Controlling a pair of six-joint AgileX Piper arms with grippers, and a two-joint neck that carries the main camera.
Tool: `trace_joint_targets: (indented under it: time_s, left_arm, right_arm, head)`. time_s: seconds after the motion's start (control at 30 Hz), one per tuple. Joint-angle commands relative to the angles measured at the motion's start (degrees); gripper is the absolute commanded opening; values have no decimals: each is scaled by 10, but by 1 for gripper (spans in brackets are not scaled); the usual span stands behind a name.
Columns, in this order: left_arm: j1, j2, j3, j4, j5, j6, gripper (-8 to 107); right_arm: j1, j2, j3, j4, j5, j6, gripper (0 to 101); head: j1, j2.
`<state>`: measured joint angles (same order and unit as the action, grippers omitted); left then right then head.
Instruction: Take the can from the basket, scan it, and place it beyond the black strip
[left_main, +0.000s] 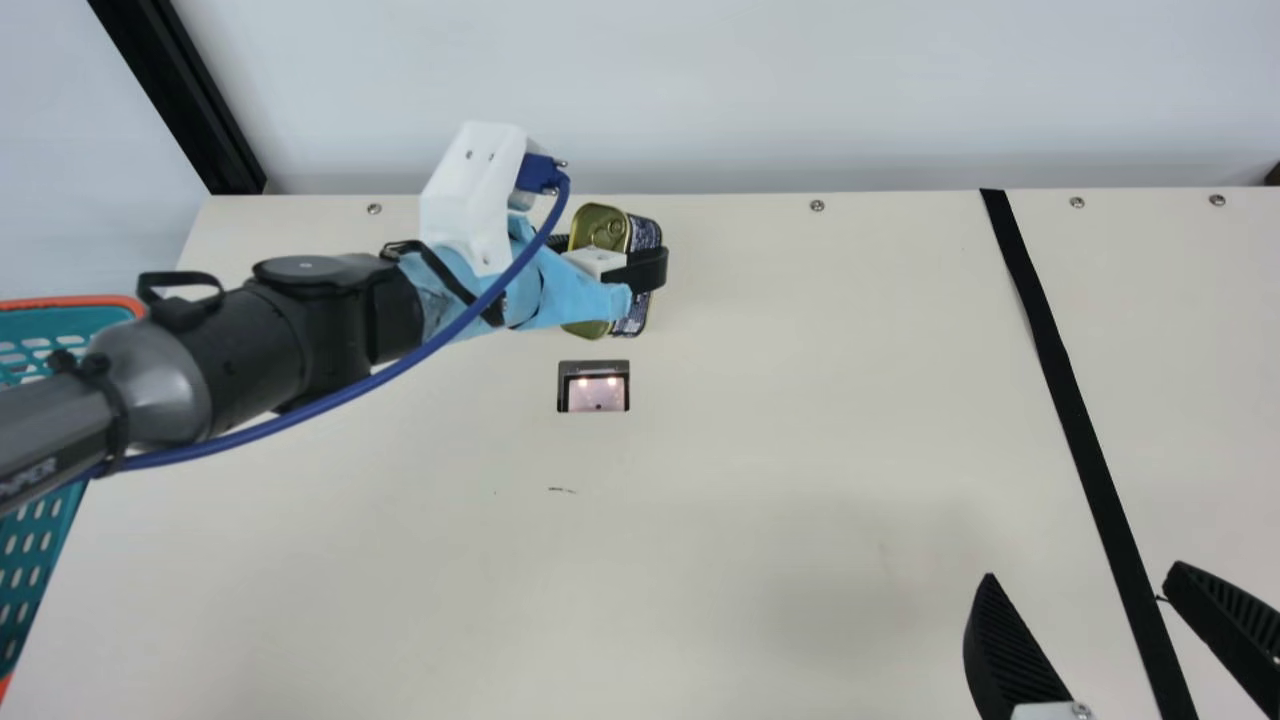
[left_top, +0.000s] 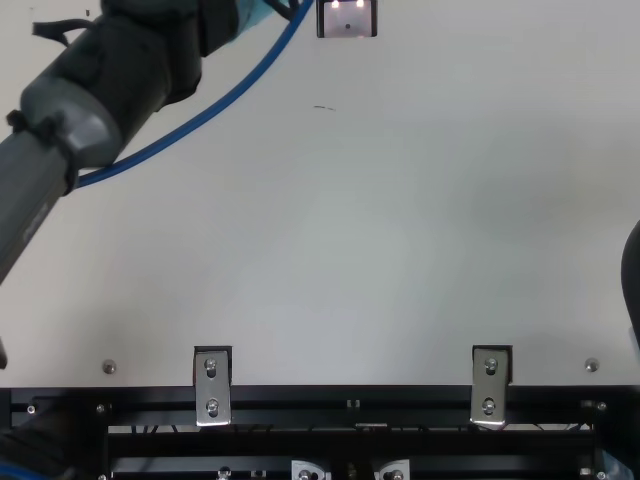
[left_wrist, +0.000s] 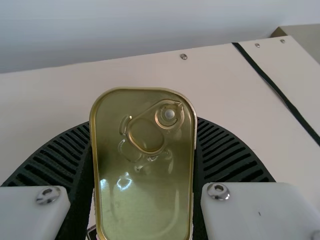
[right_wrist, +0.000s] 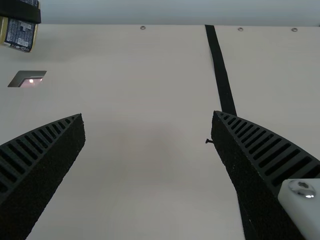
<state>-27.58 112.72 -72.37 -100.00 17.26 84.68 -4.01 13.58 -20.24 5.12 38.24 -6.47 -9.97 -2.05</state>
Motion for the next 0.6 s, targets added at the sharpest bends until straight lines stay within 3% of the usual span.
trace_joint_targets:
  time_s: [0.0, 0.3, 0.57]
  left_arm:
    - [8, -6, 10, 0, 16, -11, 10]
    - [56, -41, 71, 0, 109, -28, 10]
    - [109, -69, 100, 0, 185, 14, 10]
  right_arm:
    - [0, 0, 0, 0, 0, 0, 101]
    - [0, 0, 0, 0, 0, 0, 101]
    - [0, 0, 0, 0, 0, 0, 101]
  head:
    - [-6, 0]
    - [-6, 0]
    - [-6, 0]
